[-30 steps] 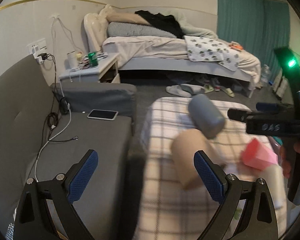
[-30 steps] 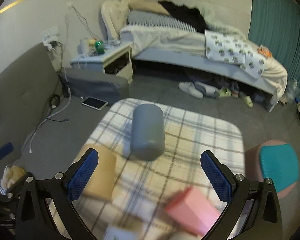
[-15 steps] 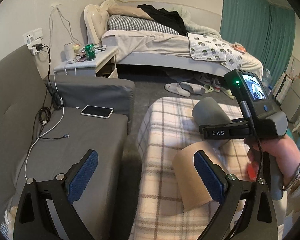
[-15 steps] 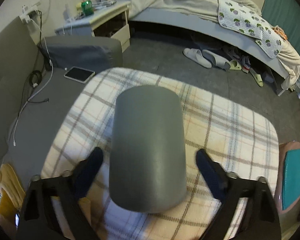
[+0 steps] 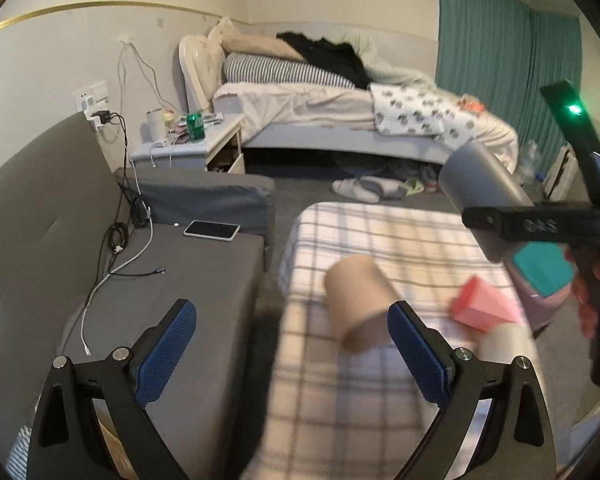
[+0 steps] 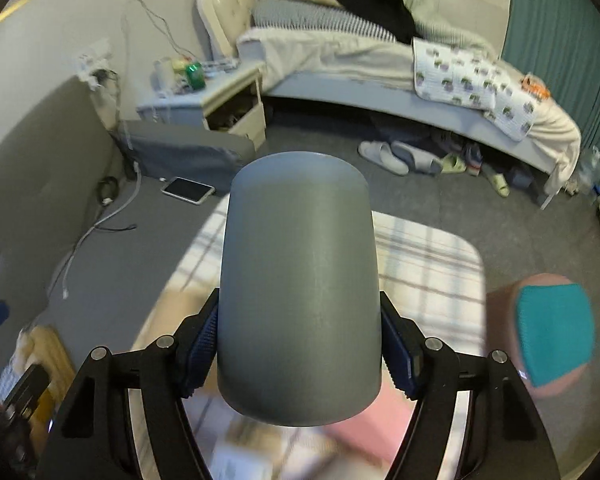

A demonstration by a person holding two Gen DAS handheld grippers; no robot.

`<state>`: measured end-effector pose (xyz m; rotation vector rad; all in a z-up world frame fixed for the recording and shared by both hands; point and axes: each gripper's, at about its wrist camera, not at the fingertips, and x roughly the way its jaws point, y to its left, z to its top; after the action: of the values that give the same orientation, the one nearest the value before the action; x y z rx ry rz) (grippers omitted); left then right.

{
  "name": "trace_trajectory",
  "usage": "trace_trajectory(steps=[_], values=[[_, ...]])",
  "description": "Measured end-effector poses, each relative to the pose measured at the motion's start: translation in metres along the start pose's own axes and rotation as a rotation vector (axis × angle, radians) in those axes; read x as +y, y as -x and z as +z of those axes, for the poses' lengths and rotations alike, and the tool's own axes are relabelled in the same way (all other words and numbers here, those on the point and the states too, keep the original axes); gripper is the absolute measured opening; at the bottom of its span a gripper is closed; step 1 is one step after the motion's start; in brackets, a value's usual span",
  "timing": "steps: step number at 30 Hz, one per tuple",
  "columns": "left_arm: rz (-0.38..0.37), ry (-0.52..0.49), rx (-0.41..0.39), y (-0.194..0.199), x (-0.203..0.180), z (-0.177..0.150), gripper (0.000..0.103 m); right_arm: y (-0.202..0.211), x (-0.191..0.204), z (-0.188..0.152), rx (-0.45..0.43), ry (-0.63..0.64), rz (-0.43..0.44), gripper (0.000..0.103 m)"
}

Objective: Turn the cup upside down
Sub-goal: 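Lift the grey cup with the right gripper and carry it toward the left gripper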

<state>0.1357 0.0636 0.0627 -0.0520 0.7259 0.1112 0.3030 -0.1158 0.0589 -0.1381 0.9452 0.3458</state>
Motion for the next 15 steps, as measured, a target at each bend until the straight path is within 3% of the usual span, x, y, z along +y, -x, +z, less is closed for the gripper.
trace_trajectory(steps=[3, 8, 11, 15], values=[[-0.027, 0.004, -0.035, 0.035, -0.006, -0.015, 0.099, 0.064, 0.006, -0.033, -0.025, -0.004, 0.025, 0.071], [-0.034, -0.051, -0.05, 0.075, -0.02, -0.06, 0.099, 0.127, 0.021, -0.104, -0.037, -0.041, 0.063, 0.071], [-0.026, -0.064, -0.026, 0.079, -0.023, -0.088, 0.099, 0.138, 0.031, -0.156, -0.016, -0.082, 0.068, 0.071], [0.014, -0.038, -0.014, 0.074, -0.015, -0.125, 0.099, 0.115, 0.04, -0.221, 0.07, -0.171, 0.092, 0.071]])
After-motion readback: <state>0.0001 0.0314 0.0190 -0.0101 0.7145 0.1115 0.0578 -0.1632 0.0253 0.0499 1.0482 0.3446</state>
